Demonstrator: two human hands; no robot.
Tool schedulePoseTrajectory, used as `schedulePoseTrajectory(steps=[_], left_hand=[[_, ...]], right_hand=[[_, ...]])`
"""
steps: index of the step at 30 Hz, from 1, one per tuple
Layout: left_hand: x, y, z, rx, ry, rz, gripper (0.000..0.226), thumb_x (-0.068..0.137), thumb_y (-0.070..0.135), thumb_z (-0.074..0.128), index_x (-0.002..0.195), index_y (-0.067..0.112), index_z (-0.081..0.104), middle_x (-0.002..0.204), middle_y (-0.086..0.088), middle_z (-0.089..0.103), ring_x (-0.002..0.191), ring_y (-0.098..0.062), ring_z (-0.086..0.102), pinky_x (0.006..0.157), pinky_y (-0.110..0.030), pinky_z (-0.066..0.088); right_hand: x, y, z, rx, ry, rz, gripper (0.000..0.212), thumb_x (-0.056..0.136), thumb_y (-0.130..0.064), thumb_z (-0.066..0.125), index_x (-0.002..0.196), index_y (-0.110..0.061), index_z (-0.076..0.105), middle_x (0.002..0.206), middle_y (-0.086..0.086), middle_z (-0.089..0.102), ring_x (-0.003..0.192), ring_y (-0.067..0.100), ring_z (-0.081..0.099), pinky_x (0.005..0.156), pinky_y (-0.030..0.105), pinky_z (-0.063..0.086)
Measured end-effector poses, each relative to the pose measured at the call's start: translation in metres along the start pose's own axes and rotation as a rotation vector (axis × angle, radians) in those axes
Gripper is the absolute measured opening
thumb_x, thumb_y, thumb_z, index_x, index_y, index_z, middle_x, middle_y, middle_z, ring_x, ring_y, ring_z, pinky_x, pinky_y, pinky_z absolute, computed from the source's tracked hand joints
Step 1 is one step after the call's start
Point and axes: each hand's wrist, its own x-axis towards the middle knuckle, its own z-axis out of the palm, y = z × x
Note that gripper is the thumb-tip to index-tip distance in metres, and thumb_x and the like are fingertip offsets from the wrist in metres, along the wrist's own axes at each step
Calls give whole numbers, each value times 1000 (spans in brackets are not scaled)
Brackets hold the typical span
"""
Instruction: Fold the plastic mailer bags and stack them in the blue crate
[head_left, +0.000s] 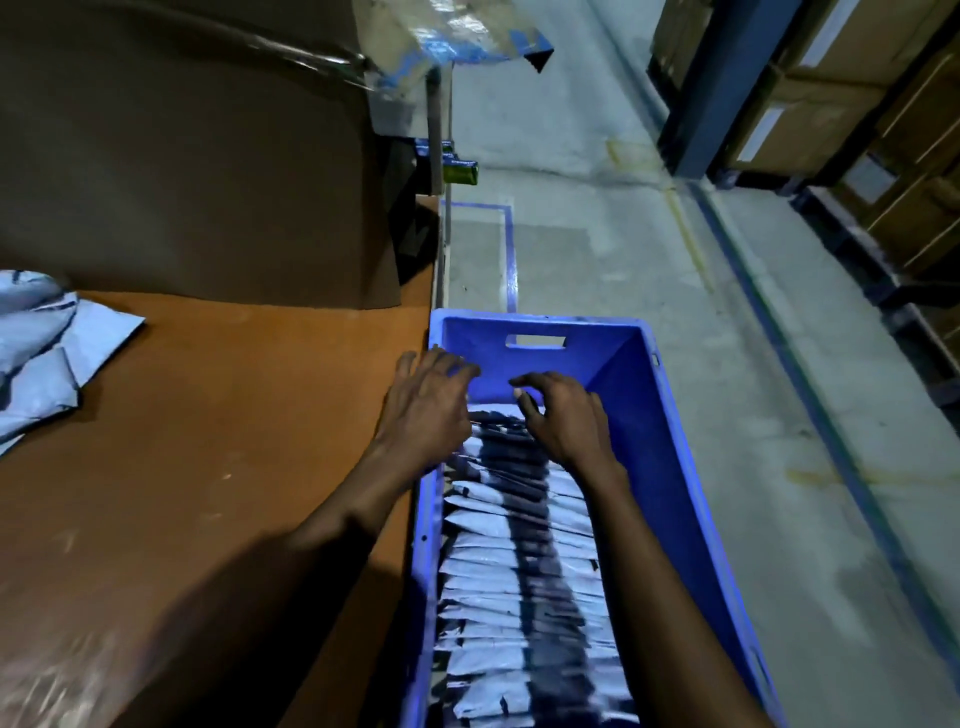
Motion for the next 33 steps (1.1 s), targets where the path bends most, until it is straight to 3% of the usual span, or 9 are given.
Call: schedulePoseTrajectory(steps=[4, 11, 17, 24, 26, 30, 33], left_hand=[[-50, -31, -35, -104, 185, -47, 41, 82, 12, 59, 121, 19, 70, 116, -1, 68, 117, -28, 58, 91, -45, 43], [-143, -122, -81, -127, 282, -259, 35, 93, 17, 51, 121, 19, 71, 117, -3, 68, 120, -29, 55, 91, -46, 42], [-224, -244, -116, -111, 362, -310, 32, 87, 15, 57, 114, 17, 74, 109, -6, 70, 106, -36, 62, 86, -48, 51], [-301, -373, -148, -45, 480, -360, 29, 87, 15, 59, 112, 18, 74, 110, -4, 70, 108, -36, 62, 83, -45, 46], [-314, -400, -148, 1, 502, -443, 28, 87, 24, 62, 112, 18, 74, 115, -5, 70, 111, -37, 62, 83, -46, 44], [-325, -432, -133, 91, 312, -676, 61, 78, 58, 70, 125, 19, 70, 136, -13, 58, 125, -40, 51, 84, -50, 45], [-322, -436, -119, 63, 110, -735, 64, 72, 47, 78, 130, 22, 65, 146, -11, 47, 131, -36, 38, 88, -53, 44]], right_hand=[[-29, -61, -3, 114, 118, -81, 28, 104, -35, 58, 129, -31, 70, 123, -2, 70, 118, 27, 61, 86, 45, 53], [-63, -191, 42, 369, 111, -230, 29, 104, -34, 56, 130, -29, 69, 124, -5, 68, 118, 18, 61, 96, 40, 53], [-66, -318, 110, 335, 8, -332, 30, 107, -30, 55, 135, -27, 66, 126, -5, 64, 120, 18, 57, 89, 46, 54], [-60, -463, 182, 366, 59, -338, 29, 105, -32, 54, 129, -28, 70, 124, -5, 66, 117, 21, 60, 88, 44, 54], [-57, -493, 203, 375, 53, -314, 28, 104, -31, 55, 128, -28, 70, 127, -7, 66, 119, 20, 60, 91, 42, 54], [-52, -536, 241, 410, -28, -233, 27, 102, -31, 58, 126, -28, 72, 125, -7, 67, 120, 17, 61, 94, 39, 53], [-51, -546, 261, 439, -117, -179, 24, 103, -27, 60, 122, -26, 75, 121, -8, 69, 116, 14, 62, 95, 36, 51]])
